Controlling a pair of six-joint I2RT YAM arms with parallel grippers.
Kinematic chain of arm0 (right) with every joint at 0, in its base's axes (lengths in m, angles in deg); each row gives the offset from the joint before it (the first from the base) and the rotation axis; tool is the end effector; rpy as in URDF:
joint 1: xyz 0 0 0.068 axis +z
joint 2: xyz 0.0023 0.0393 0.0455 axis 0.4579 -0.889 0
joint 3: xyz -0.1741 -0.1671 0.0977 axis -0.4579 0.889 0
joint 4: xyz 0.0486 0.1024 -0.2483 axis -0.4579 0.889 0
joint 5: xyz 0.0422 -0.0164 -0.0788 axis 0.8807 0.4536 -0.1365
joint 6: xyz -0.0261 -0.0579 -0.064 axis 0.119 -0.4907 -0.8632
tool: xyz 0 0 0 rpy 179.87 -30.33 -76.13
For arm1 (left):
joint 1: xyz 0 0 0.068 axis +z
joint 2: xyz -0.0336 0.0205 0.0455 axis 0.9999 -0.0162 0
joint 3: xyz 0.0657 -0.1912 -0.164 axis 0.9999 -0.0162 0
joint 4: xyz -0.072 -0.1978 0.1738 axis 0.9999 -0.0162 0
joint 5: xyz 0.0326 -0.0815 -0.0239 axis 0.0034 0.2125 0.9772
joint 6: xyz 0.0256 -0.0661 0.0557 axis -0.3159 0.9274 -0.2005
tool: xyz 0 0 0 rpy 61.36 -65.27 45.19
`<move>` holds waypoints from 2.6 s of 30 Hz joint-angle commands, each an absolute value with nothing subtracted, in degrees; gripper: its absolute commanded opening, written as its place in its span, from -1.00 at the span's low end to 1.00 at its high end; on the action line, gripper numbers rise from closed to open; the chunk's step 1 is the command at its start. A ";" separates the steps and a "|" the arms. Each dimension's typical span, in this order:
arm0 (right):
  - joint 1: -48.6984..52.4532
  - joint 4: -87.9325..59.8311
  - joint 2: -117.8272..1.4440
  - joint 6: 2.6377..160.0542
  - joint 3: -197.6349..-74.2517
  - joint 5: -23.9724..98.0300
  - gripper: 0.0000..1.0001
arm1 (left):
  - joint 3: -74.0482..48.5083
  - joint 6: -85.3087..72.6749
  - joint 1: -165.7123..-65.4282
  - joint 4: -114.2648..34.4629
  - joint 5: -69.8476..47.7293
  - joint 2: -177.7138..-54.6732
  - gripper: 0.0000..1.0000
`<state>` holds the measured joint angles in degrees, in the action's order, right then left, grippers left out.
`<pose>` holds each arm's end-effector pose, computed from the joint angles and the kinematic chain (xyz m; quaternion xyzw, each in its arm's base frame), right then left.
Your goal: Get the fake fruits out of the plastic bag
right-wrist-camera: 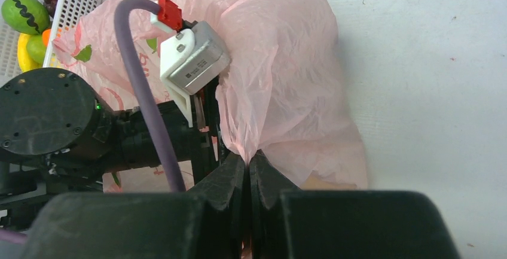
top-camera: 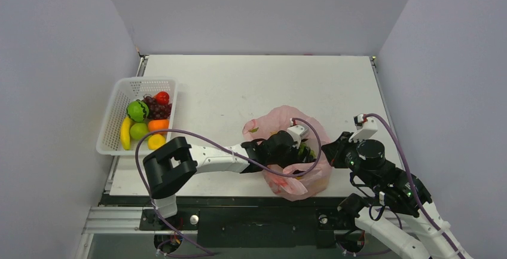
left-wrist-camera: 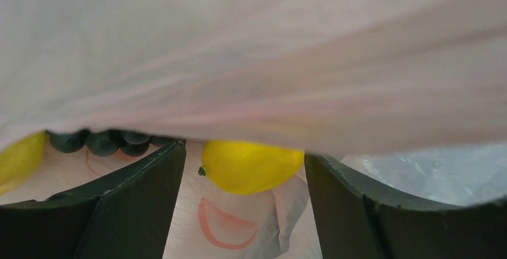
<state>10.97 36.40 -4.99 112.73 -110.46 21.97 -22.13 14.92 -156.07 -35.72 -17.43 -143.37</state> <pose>0.1229 0.0835 0.3099 0.0328 0.8588 0.2707 0.4337 0.1694 -0.4058 0.1549 0.2663 0.8395 -0.3715 0.2937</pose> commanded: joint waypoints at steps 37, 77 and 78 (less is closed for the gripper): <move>10.72 31.85 -4.46 113.00 -106.72 20.85 -1.00 | -21.61 18.24 -154.73 -27.77 -7.81 -149.17 -0.67; 10.65 29.62 -8.35 110.14 -105.59 15.75 -1.00 | -34.88 -7.67 -153.82 -52.59 -11.60 -96.27 -1.00; 10.64 29.63 -8.33 110.18 -105.58 15.69 -1.00 | -35.44 -7.11 -153.38 -52.00 -13.04 -95.47 -1.00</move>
<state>10.97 31.96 -7.87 111.22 -105.48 16.94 -34.35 -4.77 -154.54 -54.43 -11.59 -99.51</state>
